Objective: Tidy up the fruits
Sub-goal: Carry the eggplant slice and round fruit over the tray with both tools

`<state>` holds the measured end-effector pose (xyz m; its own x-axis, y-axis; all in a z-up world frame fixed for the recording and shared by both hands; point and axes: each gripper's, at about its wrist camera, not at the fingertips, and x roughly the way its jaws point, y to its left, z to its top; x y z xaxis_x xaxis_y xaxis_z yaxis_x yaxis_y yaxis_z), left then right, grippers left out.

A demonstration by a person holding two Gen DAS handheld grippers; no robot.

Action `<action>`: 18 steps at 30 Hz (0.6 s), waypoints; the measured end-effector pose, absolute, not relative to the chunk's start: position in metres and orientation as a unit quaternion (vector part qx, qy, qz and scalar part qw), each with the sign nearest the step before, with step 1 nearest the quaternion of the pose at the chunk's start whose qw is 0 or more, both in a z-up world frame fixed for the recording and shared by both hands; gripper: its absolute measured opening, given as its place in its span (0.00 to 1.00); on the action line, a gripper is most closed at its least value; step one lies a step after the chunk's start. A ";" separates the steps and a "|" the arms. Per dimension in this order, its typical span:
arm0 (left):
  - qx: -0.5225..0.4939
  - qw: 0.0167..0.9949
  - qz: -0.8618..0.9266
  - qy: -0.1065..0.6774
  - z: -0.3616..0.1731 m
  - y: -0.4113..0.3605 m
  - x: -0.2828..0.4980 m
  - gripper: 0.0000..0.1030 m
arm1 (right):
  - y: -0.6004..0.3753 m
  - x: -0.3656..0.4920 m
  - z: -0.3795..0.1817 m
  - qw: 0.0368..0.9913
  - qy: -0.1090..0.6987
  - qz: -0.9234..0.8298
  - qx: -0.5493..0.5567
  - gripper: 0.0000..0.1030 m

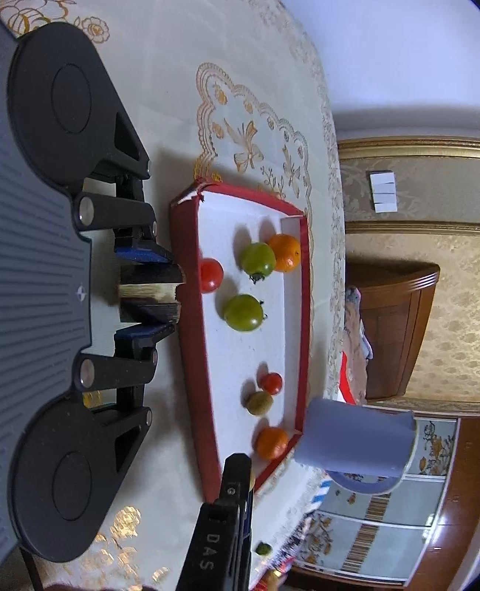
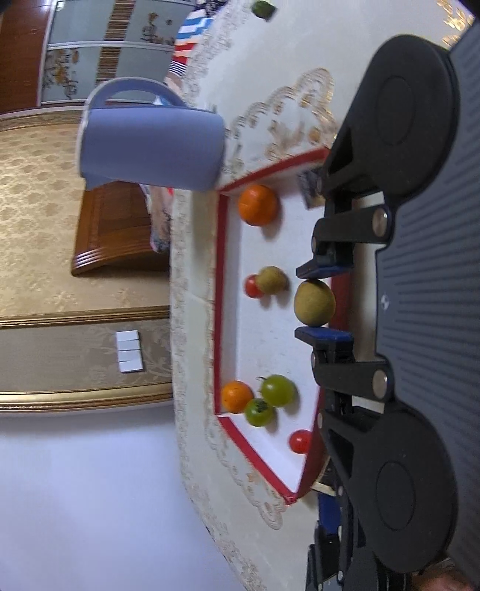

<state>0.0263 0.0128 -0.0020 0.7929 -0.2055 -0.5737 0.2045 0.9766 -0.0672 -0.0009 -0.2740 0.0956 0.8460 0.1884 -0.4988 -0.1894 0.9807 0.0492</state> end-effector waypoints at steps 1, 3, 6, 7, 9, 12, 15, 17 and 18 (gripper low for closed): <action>-0.008 0.946 -0.111 0.306 0.001 0.014 0.027 0.32 | -0.274 0.001 0.098 0.961 0.258 0.097 -0.005 0.26; -0.017 0.944 -0.118 0.307 0.009 0.017 0.031 0.32 | -0.273 0.004 0.100 0.961 0.257 0.097 -0.006 0.26; -0.012 0.947 -0.121 0.296 0.023 0.014 0.039 0.32 | -0.270 0.014 0.104 0.962 0.255 0.093 -0.016 0.26; -0.005 0.949 -0.120 0.293 0.027 0.012 0.042 0.32 | -0.270 0.017 0.105 0.963 0.254 0.091 -0.018 0.26; 0.007 0.951 -0.118 0.287 0.033 0.005 0.051 0.32 | -0.269 0.025 0.106 0.963 0.254 0.089 -0.019 0.26; 0.009 0.949 -0.125 0.289 0.037 -0.004 0.066 0.32 | -0.269 0.037 0.106 0.963 0.254 0.082 -0.023 0.26; 0.013 0.950 -0.120 0.290 0.035 -0.010 0.080 0.32 | -0.270 0.047 0.102 0.962 0.260 0.077 -0.024 0.26; 0.025 0.951 -0.108 0.289 0.032 -0.015 0.089 0.32 | -0.272 0.054 0.099 0.961 0.266 0.076 -0.020 0.26; 0.025 0.951 -0.105 0.290 0.031 -0.016 0.093 0.32 | -0.273 0.056 0.098 0.960 0.268 0.075 -0.021 0.26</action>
<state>0.0935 -0.0160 0.0312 0.8093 -0.1850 -0.5576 0.2145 0.9766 -0.0126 0.0563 -0.2726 0.0977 0.8453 0.1319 -0.5177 -0.1544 0.9880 -0.0003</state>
